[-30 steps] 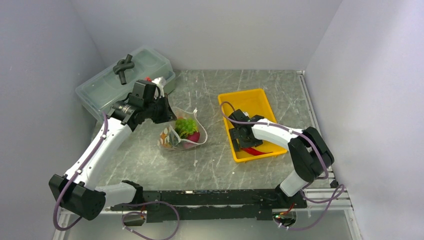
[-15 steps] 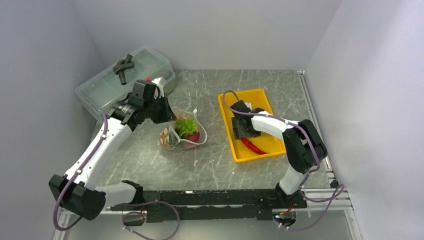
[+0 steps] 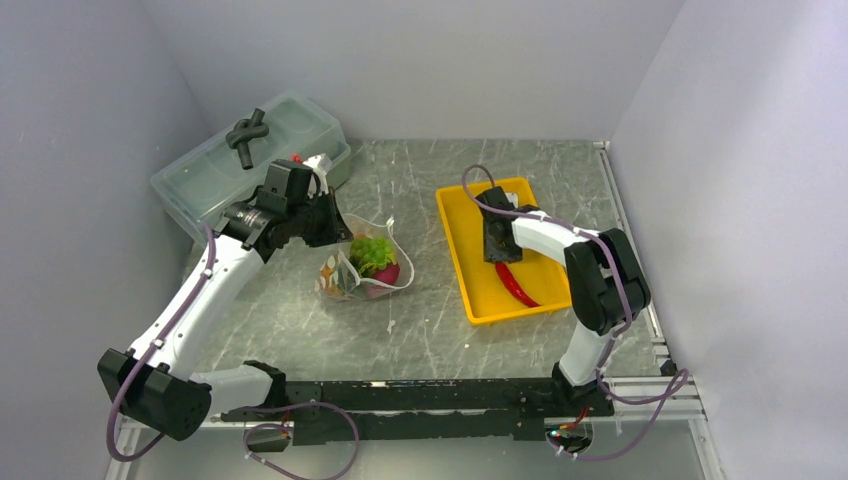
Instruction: Place the food in the zip-top bag and seal the zipper
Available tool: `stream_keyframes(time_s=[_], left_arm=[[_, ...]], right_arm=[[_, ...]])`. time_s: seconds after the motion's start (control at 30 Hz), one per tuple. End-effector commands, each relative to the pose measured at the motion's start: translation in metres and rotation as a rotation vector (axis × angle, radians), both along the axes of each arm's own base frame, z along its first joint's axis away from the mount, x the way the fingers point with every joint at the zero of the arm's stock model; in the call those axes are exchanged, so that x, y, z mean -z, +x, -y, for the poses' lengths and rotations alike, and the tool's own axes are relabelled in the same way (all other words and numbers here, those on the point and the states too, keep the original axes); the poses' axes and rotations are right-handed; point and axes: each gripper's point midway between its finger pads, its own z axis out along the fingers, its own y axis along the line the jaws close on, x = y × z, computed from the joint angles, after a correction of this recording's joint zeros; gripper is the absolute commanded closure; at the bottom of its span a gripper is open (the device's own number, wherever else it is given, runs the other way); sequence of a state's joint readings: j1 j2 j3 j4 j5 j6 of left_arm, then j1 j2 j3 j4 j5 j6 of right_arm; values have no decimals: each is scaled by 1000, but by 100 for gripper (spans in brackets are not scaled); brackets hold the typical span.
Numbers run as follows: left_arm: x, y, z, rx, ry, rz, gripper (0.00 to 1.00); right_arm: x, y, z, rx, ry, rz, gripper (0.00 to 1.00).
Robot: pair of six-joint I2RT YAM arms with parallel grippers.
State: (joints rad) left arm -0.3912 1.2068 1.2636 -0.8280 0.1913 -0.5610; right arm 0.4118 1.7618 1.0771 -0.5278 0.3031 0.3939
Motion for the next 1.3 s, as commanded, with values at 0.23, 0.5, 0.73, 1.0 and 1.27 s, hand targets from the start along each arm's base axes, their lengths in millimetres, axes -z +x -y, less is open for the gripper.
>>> stream_keyframes(time_s=[0.23, 0.5, 0.73, 1.0, 1.27], left_arm=[[-26, 2, 1, 13, -37, 79, 100], [-27, 2, 2, 13, -40, 79, 100], [-26, 1, 2, 11, -43, 76, 100], [-26, 2, 3, 11, -49, 78, 100], [-24, 3, 6, 13, -59, 69, 100]], right_arm=[[2, 17, -5, -4, 38, 0, 80], [-13, 28, -10, -16, 48, 27, 100], [-54, 42, -15, -20, 89, 135, 100], [-115, 45, -19, -23, 167, 300, 100], [-169, 41, -17, -18, 232, 465, 100]])
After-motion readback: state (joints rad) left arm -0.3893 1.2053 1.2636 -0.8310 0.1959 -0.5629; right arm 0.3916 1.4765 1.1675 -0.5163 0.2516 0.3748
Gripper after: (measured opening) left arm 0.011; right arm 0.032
